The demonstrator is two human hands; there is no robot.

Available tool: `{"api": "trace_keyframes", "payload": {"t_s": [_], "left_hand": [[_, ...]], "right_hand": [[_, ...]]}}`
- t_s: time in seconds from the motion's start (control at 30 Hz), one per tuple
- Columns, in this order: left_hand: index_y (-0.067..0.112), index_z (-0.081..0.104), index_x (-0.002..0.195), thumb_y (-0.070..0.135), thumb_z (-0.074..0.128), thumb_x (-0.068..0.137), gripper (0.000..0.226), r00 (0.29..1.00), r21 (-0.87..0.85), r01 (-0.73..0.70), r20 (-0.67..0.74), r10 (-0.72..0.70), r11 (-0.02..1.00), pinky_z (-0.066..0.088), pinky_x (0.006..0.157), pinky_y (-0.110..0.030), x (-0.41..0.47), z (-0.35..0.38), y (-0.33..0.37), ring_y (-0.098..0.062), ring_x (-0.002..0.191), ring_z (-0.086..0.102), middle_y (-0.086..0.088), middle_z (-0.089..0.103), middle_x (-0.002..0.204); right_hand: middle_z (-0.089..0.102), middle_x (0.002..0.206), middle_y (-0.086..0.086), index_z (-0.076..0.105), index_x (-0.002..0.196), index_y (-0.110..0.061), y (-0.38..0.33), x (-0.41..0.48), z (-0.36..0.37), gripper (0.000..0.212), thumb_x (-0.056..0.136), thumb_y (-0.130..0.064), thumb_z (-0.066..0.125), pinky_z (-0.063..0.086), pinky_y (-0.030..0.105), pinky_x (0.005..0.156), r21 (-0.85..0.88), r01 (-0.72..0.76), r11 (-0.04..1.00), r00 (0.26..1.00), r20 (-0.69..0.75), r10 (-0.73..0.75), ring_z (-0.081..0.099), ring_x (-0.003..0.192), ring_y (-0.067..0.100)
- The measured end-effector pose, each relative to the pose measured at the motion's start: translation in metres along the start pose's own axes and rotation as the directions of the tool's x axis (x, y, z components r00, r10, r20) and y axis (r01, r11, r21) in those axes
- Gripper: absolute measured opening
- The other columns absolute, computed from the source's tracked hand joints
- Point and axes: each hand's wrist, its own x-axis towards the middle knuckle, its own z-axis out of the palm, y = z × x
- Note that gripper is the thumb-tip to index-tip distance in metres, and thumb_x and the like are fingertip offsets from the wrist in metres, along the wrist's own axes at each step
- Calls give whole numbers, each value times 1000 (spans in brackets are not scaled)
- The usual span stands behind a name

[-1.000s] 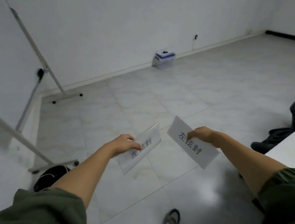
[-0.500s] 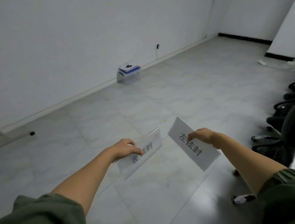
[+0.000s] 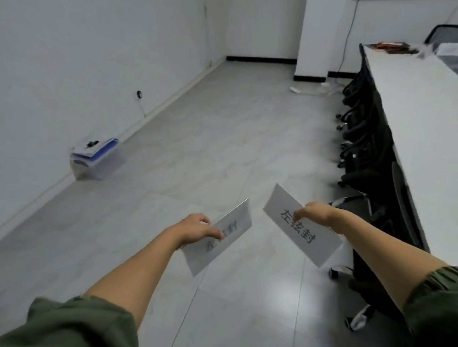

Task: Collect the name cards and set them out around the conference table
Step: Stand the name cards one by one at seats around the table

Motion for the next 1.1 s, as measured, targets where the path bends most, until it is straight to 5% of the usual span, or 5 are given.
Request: {"api": "trace_keyframes", "payload": {"t_s": [0.13,0.6,0.73,0.93,1.1], "left_hand": [[15,61,115,40,82,55,68,994,58,-56,97,51,997,55,84,-36,76,-17,64,-24,95,66,-8,64,113],[15,61,112,29,82,69,50,915,155,-247,363,177,957,52,55,-22,326,44,310,-17,74,69,-7,69,101],[15,61,112,29,82,70,50,891,167,-292,404,204,942,52,55,-23,376,55,380,-20,76,70,-9,70,101],[13,61,113,28,84,68,52,838,229,-371,500,218,900,56,61,-29,460,100,477,-24,80,72,-12,71,100],[12,56,125,32,85,67,68,770,236,-443,595,232,865,56,75,-35,522,146,540,-29,99,67,-14,65,116]], "right_hand": [[72,82,9,72,88,-13,-7,32,-44,21,75,-30,73,51,24,51,81,-49,996,997,-63,54,70,65,24],[70,95,16,70,94,-9,22,206,-247,33,69,-30,75,58,36,63,397,-134,908,946,-222,237,71,79,34],[71,92,11,70,93,-12,23,239,-305,34,68,-35,75,54,28,53,408,-145,902,935,-243,260,71,73,28],[71,96,12,69,94,-12,53,275,-384,32,72,-35,72,58,36,71,465,-162,870,895,-302,328,71,82,30],[71,97,14,65,101,-9,90,298,-433,36,75,-34,71,55,30,60,553,-200,809,844,-321,429,71,79,29]]}}
